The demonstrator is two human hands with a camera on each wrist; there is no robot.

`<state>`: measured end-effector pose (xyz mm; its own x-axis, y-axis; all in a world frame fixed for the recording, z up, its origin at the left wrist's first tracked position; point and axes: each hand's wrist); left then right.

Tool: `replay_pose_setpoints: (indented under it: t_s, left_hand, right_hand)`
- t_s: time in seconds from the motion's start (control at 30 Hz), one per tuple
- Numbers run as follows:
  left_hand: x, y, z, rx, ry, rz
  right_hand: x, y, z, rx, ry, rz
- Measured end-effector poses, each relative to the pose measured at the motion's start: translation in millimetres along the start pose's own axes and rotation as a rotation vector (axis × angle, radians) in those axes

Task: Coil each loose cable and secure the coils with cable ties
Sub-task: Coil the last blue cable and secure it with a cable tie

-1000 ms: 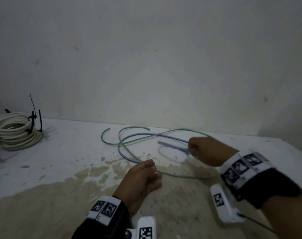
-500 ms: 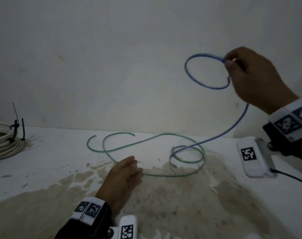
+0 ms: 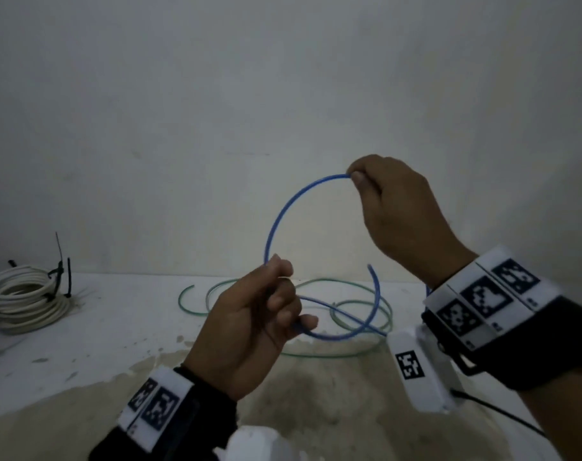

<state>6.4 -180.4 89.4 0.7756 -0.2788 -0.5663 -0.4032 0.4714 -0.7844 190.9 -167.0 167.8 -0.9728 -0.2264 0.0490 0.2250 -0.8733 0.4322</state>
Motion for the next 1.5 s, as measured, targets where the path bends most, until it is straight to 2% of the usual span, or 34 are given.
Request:
replay_pose_setpoints:
  t_s: [0.1,0.23,0.33,0.47,0.57,0.67,0.73,0.83,0.97,1.03,1.13,1.2,1.3,1.37,1.5]
  left_hand:
    - [-5,3,-9,0.048,0.039,-0.064]
    - [-18,3,-12,0.07,-0.026,-0.123]
    - [-38,3,-10,0.092,-0.113,-0.154]
    - [-53,7,-5,0.018,-0.234,-0.122]
    - [-44,11,-1,-0.074,-0.341,0.036]
    - [-35,16,0,-0.172,-0.429,0.245]
    - [-36,22,1,-0.234,-0.439,0.258]
    - [-42,28,4,-0.23,-0.398,0.147]
    - [-43,34,5,-0.219,-0.448,0.304]
    - [-45,39,4,-0.245,-0.438,0.324]
    - [-48,49,5,-0.274,-0.377,0.164]
    - [-48,51,6,-0.265,-0.355,0.121]
    - [-44,50,5,-0.243,-0.383,0.23]
    - [-43,48,4,-0.239,-0.385,0.275]
    - [-46,46,4,-0.232,-0.328,0.129]
  right_hand:
    - [-13,6,-1,-0.062,-0.129,-0.071]
    - [-20,10,-8,0.043,-0.299,-0.107]
    - [-13,-3,-24,0.264,-0.186,-0.099]
    - [2,-19,-50,0.486,-0.077,-0.051]
    - [17,-21,-59,0.574,-0.078,-0.019]
    - [36,-19,-63,0.587,-0.048,0.081]
    - [42,-16,-66,0.601,-0.002,0.114]
    - [47,-13,-69,0.733,0.037,0.145]
    - [50,-6,-69,0.907,-0.065,0.262]
    - [45,-4,-71,0.945,-0.024,0.231]
    - [40,-5,-76,0.898,0.124,0.11]
    - [39,-7,-78,0.714,0.244,0.014]
    - [33,-11,-81,0.382,0.332,-0.178]
    - [30,-11,-81,0.272,0.372,-0.215]
    - [27,-12,-82,0.288,0.361,-0.161]
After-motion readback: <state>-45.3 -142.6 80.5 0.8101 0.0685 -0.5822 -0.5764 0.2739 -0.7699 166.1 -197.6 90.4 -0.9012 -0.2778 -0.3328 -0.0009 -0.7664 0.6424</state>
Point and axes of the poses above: each hand's wrist, its own z-axis towards the middle knuckle, its own y-axis out of the back of the hand, x = y × z, and after that the axes turned 12 degrees about -z, right-handed
